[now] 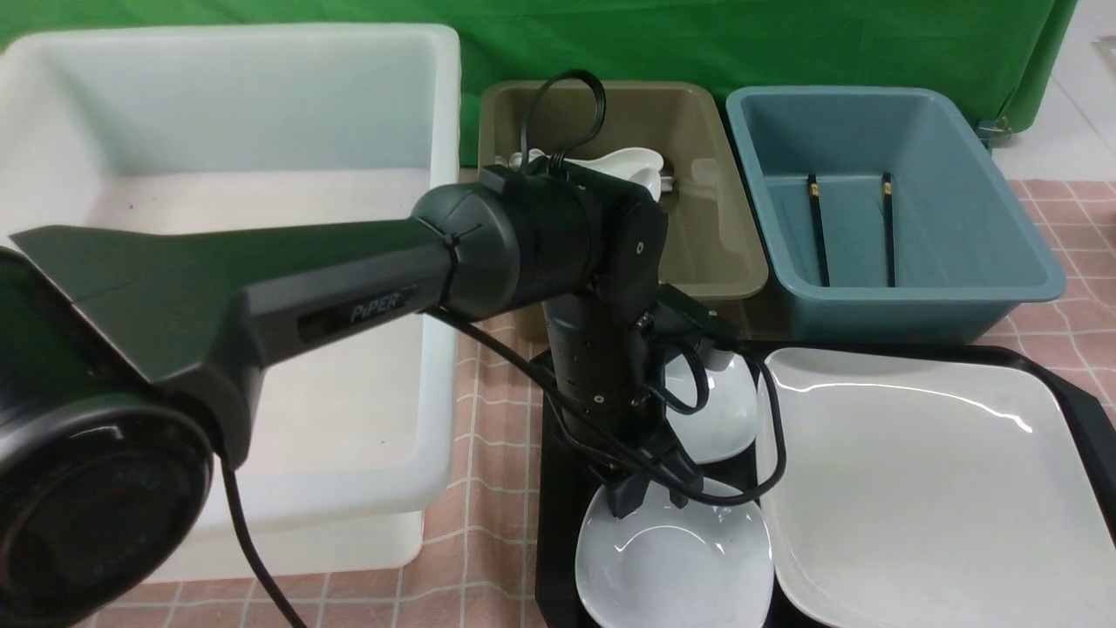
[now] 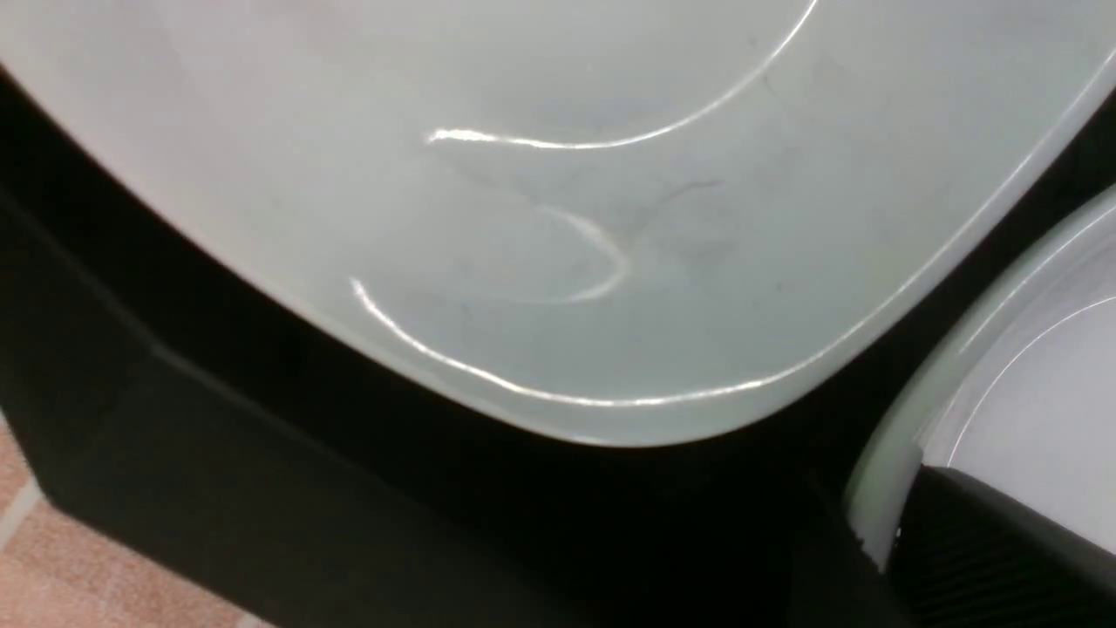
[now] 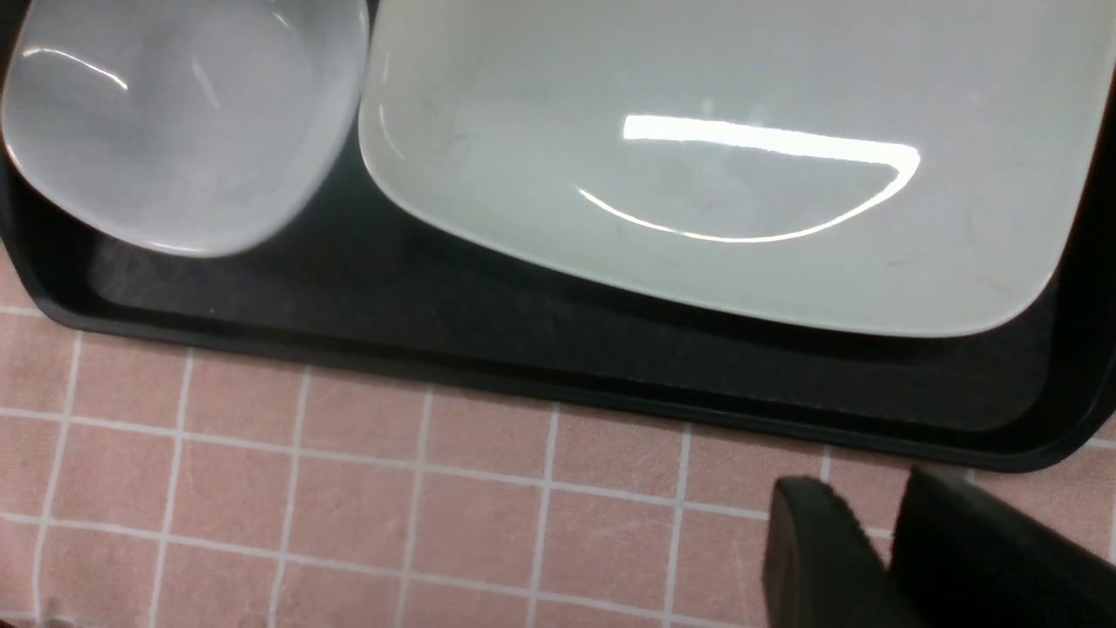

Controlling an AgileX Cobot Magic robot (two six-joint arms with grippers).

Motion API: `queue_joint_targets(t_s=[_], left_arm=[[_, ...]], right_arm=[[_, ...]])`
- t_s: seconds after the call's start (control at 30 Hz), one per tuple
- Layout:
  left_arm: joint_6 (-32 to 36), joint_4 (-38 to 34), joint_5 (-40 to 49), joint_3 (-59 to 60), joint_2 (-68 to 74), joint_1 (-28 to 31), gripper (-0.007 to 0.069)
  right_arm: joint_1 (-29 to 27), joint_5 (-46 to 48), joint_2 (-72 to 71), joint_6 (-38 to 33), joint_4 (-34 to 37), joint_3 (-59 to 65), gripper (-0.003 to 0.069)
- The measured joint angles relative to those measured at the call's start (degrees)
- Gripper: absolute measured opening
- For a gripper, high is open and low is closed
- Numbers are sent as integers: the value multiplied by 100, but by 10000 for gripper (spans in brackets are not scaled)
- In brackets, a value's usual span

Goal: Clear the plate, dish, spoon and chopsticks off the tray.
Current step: Use the left arm to grab a small plate from the dinner plate

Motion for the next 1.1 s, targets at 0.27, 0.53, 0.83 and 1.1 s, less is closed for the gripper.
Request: queue_joint_targets(t_s=[0.27, 0.53, 0.83, 1.1], left_arm=[[-222, -115, -72, 0, 50, 5, 190], [-438, -157, 4, -24, 183, 5, 186], [-776, 58, 219, -44, -343, 0, 58], [-962, 126, 552, -646, -1552, 16, 17]], right_arm=[[0, 0, 0, 0, 0, 0, 204], [0, 0, 0, 0, 0, 0, 213], [0, 48, 0, 0, 0, 0, 223], [0, 58, 0, 0, 0, 0, 235]])
